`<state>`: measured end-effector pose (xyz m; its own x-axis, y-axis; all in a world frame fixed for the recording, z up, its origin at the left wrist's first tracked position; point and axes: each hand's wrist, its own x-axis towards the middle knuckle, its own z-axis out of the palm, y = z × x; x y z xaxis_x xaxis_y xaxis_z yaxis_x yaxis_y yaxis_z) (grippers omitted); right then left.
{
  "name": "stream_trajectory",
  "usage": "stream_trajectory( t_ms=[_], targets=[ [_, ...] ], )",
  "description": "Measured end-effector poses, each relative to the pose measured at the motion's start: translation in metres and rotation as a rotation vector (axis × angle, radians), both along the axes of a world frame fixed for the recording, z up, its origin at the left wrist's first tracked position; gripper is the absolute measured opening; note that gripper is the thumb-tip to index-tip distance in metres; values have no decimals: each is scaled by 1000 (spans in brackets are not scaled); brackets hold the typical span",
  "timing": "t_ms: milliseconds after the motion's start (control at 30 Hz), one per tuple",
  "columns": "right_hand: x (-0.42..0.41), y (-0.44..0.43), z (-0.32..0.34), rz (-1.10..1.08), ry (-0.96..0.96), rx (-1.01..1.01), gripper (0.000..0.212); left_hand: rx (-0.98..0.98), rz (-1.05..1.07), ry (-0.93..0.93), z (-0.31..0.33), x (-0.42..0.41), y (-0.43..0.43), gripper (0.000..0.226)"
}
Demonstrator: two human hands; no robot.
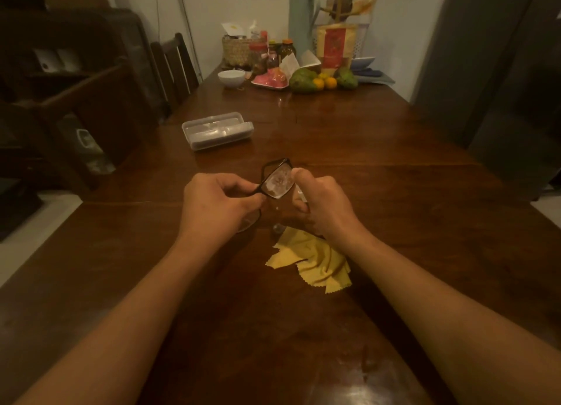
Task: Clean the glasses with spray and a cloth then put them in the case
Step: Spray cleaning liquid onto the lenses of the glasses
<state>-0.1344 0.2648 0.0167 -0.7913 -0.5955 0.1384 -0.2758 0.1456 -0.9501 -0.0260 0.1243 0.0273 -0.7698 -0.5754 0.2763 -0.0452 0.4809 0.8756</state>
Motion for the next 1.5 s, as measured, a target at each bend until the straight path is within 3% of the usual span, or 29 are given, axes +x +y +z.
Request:
stream_trajectory(
  t_ms=[200,400,533,700,833,1067,1267,1500],
  targets=[
    [-2,8,2,58,-40,-44,57,148,-127,-37,10,3,-5,20],
    [-3,14,2,71,4,-31,60,100,-213,-118,14,6,-9,27],
    [-5,16,3,92,-1,-30,58,18,-157,-137,15,9,-15,36],
    [0,14,2,117,45,-24,57,-133,19,-190,14,8,-23,22],
    [6,9,-1,164,64,-17,59,14,101,-171,12,3,-26,17],
    [20,-6,0,244,23,45,60,438,-95,-76,13,2,-18,16],
    [17,-10,3,240,-32,55,62,611,-177,-3,11,1,-16,16],
    [16,-12,-1,171,-33,59,59,673,-234,52,9,1,-17,17]
  ],
)
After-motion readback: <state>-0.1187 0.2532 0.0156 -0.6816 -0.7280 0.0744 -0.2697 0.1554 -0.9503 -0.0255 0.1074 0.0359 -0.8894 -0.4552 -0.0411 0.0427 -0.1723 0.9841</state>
